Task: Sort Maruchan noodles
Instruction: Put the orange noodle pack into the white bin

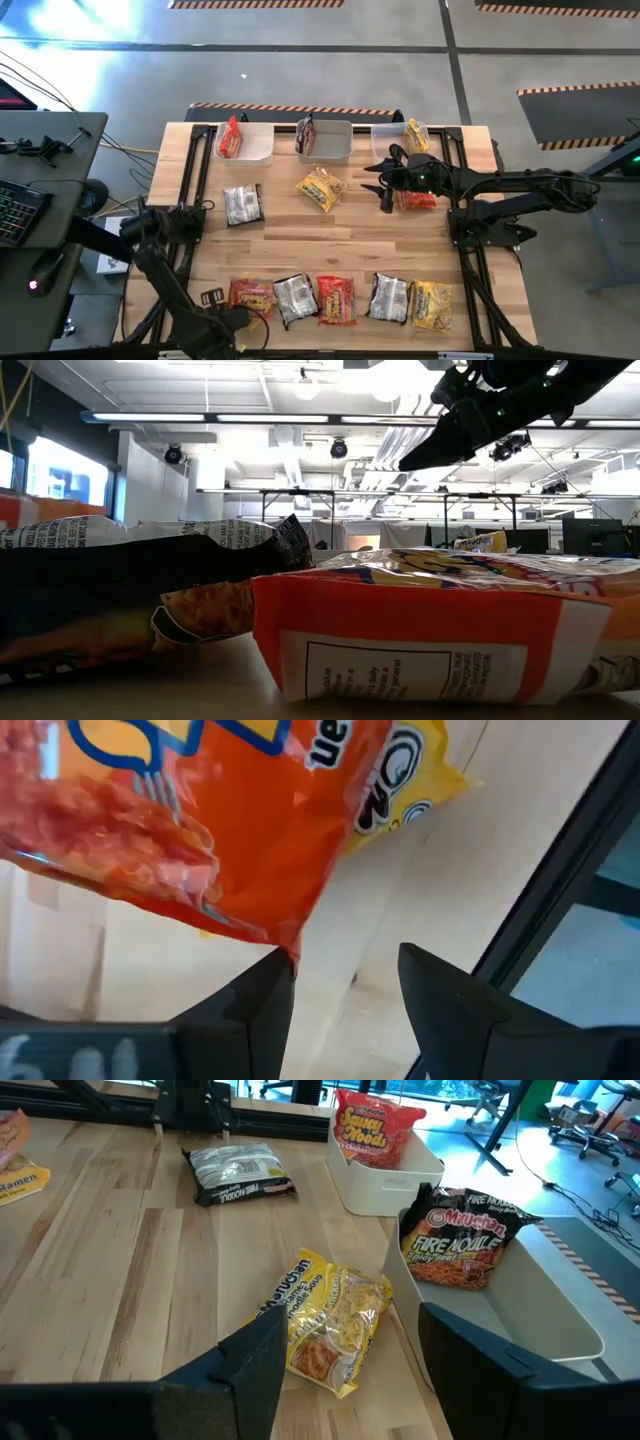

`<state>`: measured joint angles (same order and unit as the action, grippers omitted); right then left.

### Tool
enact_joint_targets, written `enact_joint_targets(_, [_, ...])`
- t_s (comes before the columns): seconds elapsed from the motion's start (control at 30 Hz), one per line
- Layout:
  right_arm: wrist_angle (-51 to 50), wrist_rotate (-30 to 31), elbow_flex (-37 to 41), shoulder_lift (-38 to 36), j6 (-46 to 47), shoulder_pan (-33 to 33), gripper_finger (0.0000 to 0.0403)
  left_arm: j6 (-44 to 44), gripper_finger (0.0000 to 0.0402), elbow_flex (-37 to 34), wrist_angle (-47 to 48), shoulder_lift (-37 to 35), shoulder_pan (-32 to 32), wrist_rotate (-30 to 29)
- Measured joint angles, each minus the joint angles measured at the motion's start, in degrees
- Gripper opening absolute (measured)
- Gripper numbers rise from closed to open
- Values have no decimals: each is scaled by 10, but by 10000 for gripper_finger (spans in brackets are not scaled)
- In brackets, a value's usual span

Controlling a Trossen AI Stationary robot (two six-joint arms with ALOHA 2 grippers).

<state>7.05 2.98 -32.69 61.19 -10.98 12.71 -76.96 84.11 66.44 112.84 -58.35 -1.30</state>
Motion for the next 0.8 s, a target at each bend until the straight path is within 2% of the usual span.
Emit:
enact_joint_targets(0.27, [-1,0,0,0,4,0,210,-64,171,0,72,16,10,-1])
enact_joint_targets(0.47, [-5,0,0,0,6,0,210,-72,158,0,67,17,10,-49])
enact_joint_targets(0.57, [-6,0,0,0,6,0,210,-45,125,0,64,17,9,-63])
enact_joint_targets(0.73, [-6,-1,0,0,5,0,210,18,30,0,72,17,9,-70])
enact_joint_targets(0.8, [-5,-1,0,0,5,0,210,38,9,0,91,17,10,-74])
